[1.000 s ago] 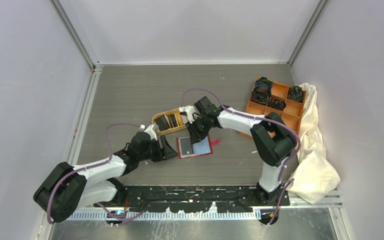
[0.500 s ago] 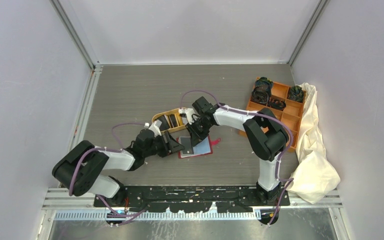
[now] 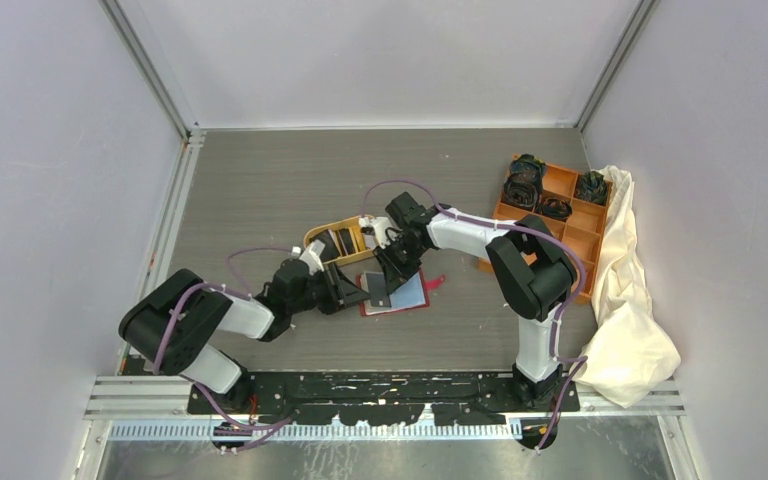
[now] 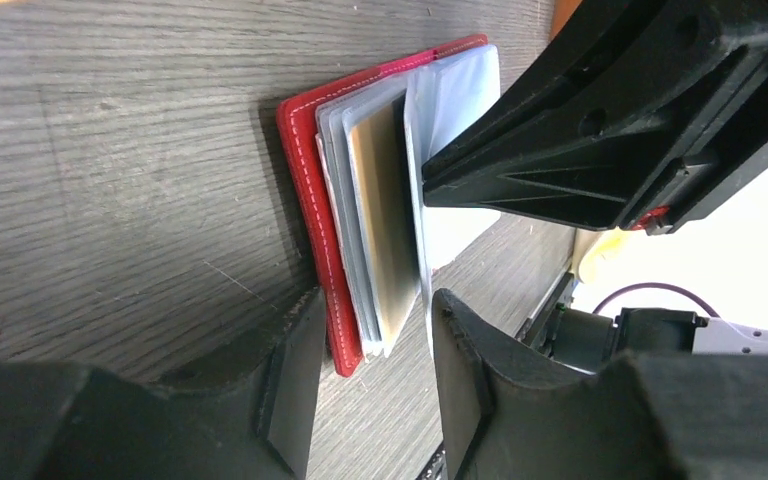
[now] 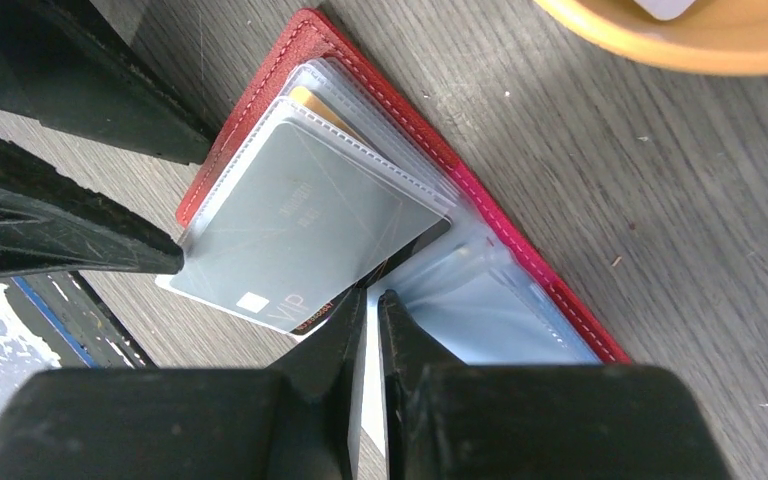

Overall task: Put the credit cards into the card holder
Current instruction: Close the card holder at the center of the board.

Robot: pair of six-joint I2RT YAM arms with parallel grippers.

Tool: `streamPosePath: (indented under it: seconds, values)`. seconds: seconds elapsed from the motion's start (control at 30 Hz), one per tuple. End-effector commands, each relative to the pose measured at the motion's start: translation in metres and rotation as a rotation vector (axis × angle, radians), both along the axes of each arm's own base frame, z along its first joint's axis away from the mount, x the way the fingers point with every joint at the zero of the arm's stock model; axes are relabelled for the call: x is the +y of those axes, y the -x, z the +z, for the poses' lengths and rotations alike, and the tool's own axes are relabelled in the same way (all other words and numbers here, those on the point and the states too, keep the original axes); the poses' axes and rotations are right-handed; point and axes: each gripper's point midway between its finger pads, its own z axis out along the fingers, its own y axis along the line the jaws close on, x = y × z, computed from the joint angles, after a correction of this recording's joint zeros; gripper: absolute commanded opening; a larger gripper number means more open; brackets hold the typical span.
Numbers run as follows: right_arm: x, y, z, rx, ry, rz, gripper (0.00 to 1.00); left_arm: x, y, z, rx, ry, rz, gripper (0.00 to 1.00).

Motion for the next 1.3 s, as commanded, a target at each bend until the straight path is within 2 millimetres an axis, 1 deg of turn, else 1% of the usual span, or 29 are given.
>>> streamPosePath:
  seconds: [0.0,0.13,0.4,0.53,0.63,0.8,0.93,1.1,1.27]
  values:
    - [0.009,0.001,0.003,-0.002,-0.024,0.024,0.15,-0.023,-0.001,0.045,-0.115,0.156,-0.068,0.43]
    - [0.01,0.002,0.006,0.0,-0.032,0.025,0.15,-0.026,0.001,0.053,-0.136,0.169,-0.071,0.4]
    - [0.013,0.003,0.012,0.004,-0.057,0.027,0.15,-0.035,0.004,0.06,-0.162,0.175,-0.08,0.38]
    - [0.016,0.005,0.017,0.009,-0.074,0.031,0.15,-0.037,0.002,0.06,-0.168,0.17,-0.074,0.37]
    - [0.017,0.005,0.021,0.007,-0.088,0.033,0.15,-0.039,0.0,0.057,-0.164,0.161,-0.066,0.34]
    - [0.017,0.001,0.031,-0.018,-0.105,0.029,0.16,-0.04,-0.002,0.047,-0.142,0.115,-0.055,0.25]
    - [0.012,-0.006,0.041,-0.049,-0.114,0.016,0.16,-0.037,-0.004,0.043,-0.134,0.079,-0.041,0.17]
    - [0.003,-0.018,0.055,-0.08,-0.138,-0.017,0.18,-0.033,-0.003,0.04,-0.134,0.044,-0.037,0.07]
    - [-0.011,-0.032,0.067,-0.126,-0.147,-0.058,0.19,-0.036,-0.007,0.042,-0.157,0.025,-0.05,0.01]
